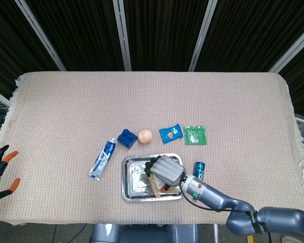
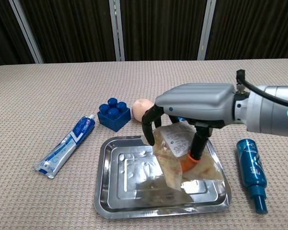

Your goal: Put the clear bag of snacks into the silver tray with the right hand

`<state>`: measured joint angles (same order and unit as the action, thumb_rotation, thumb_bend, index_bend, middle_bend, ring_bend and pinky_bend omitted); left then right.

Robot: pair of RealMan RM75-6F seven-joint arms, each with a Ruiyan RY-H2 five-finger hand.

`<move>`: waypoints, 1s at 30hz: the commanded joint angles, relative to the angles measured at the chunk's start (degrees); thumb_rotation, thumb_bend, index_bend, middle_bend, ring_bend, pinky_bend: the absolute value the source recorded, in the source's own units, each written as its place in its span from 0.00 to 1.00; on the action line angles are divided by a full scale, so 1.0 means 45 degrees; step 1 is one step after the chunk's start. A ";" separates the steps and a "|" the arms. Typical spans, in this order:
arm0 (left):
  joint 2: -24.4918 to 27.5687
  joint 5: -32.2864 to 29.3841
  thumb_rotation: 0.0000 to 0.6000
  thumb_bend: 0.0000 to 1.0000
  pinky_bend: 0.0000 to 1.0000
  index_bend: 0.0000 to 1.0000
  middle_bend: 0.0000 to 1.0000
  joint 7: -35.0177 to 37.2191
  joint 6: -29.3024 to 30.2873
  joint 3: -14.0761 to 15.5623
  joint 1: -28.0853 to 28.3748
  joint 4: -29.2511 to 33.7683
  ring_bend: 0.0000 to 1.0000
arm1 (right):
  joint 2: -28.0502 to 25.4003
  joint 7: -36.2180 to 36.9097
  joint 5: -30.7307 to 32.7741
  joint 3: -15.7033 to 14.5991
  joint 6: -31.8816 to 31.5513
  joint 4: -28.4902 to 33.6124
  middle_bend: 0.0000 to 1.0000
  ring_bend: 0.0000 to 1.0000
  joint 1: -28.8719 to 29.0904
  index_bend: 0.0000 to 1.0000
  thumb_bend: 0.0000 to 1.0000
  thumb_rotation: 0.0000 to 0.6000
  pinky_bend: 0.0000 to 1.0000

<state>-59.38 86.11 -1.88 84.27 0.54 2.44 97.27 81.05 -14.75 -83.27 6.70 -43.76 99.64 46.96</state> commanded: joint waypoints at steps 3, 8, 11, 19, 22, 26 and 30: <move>-0.0021 -0.0051 1.00 0.34 0.00 0.15 0.00 0.0011 -0.0056 0.0036 -0.0023 -0.0046 0.00 | 0.0557 -0.0782 0.0859 -0.0003 0.0164 -0.0454 0.21 0.21 0.0189 0.24 0.00 1.00 0.41; -0.0046 0.0015 1.00 0.33 0.00 0.15 0.00 0.0031 -0.0003 0.0028 -0.0028 -0.0041 0.00 | 0.0614 -0.1821 0.2049 -0.0123 0.0516 -0.0318 0.00 0.00 0.0417 0.00 0.00 1.00 0.12; -0.0047 0.0007 1.00 0.34 0.00 0.15 0.00 0.0009 -0.0012 0.0021 -0.0024 -0.0034 0.00 | 0.0453 -0.2086 0.2408 -0.0123 0.0368 -0.0057 0.00 0.00 0.0433 0.00 0.00 1.00 0.02; -0.0047 0.0114 1.00 0.34 0.00 0.15 0.00 -0.0054 0.0004 -0.0021 0.0040 0.0083 0.00 | -0.1016 -0.2061 0.2580 -0.0025 -0.0703 0.0863 0.00 0.00 0.0002 0.00 0.00 1.00 0.00; -0.0035 0.0123 1.00 0.34 0.00 0.15 0.00 -0.0053 -0.0004 -0.0022 0.0049 0.0091 0.00 | -0.1836 -0.2062 0.2717 -0.0067 -0.1146 0.1089 0.00 0.00 -0.0303 0.00 0.00 1.00 0.00; -0.0065 0.0128 1.00 0.34 0.00 0.15 0.00 -0.0057 -0.0053 -0.0029 0.0085 0.0101 0.00 | -0.2759 -0.2028 0.2907 -0.0225 -0.2008 0.1149 0.00 0.00 -0.0948 0.00 0.00 1.00 0.02; -0.0121 0.0168 1.00 0.33 0.00 0.15 0.00 -0.0068 -0.0092 -0.0051 0.0143 0.0104 0.00 | -0.3149 -0.1699 0.2743 -0.0476 -0.3314 0.0936 0.02 0.00 -0.1909 0.00 0.00 1.00 0.17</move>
<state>-59.91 86.86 -2.18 83.87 0.31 3.08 97.74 68.14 -23.15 -70.64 5.42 -55.62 104.34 40.90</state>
